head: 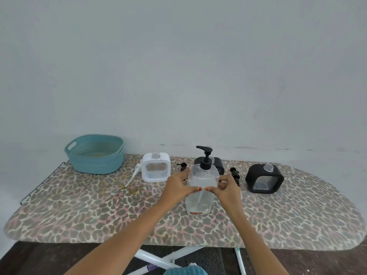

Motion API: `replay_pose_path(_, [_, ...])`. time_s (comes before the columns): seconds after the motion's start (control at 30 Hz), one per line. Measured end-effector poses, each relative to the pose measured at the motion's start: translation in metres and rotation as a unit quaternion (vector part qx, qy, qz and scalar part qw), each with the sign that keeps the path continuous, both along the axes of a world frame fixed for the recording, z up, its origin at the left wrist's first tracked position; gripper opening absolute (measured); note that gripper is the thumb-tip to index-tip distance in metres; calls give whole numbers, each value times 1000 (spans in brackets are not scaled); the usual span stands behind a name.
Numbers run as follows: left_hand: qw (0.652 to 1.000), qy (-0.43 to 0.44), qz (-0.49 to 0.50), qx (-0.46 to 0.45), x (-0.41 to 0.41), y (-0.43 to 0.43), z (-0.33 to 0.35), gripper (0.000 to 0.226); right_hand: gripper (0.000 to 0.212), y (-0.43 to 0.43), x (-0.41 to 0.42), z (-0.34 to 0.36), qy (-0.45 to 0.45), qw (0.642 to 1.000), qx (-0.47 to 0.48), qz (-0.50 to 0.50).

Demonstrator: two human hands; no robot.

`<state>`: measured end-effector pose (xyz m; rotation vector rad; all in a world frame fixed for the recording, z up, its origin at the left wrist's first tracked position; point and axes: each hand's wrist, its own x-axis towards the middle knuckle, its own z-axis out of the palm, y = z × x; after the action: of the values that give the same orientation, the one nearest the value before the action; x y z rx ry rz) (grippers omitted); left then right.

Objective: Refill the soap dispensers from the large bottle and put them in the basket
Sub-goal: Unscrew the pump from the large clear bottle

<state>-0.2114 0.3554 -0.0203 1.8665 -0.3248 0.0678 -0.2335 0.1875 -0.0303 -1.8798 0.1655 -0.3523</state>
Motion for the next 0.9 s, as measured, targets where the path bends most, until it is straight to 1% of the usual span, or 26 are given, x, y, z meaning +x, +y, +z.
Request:
replay_pose_path(0.07, [1000, 3, -11, 4, 1, 1, -3, 66, 45, -3, -1, 6, 16, 999, -12, 25])
replay_pose_path(0.17, [1000, 15, -16, 19, 3, -1, -7, 66, 59, -10, -1, 22, 60, 990, -76, 98])
replay_pose_path(0.23, [999, 14, -15, 29, 3, -2, -7, 61, 66, -9, 1, 36, 41, 986, -123, 108])
replay_pose_path(0.3, [999, 27, -22, 16, 4, -4, -7, 56, 61, -3, 5, 51, -12, 985, -159, 70])
replay_pose_path(0.37, [999, 33, -32, -1, 4, -6, -7, 56, 46, 5, 10, 64, -50, 983, -174, 37])
replay_pose_path(0.43, [999, 30, -40, -13, 3, -9, -6, 62, 33, 12, 14, 71, -53, 982, -178, 26])
replay_pose_path(0.47, [999, 29, -39, -13, 3, -9, -4, 65, 30, 15, 16, 73, -50, 982, -182, 25])
replay_pose_path(0.63, [999, 14, -33, -1, 11, -4, 0, 63, 24, 21, 22, 77, -66, 976, -209, 13])
replay_pose_path(0.77, [999, 20, -39, -9, 16, -1, -1, 62, 20, 19, 23, 82, -68, 971, -224, 51])
replay_pose_path(0.83, [998, 26, -45, -23, 18, 0, -3, 62, 24, 14, 23, 86, -40, 968, -227, 101])
replay_pose_path(0.9, [998, 34, -46, -26, 19, -1, -4, 69, 28, 7, 24, 90, 0, 970, -189, 153])
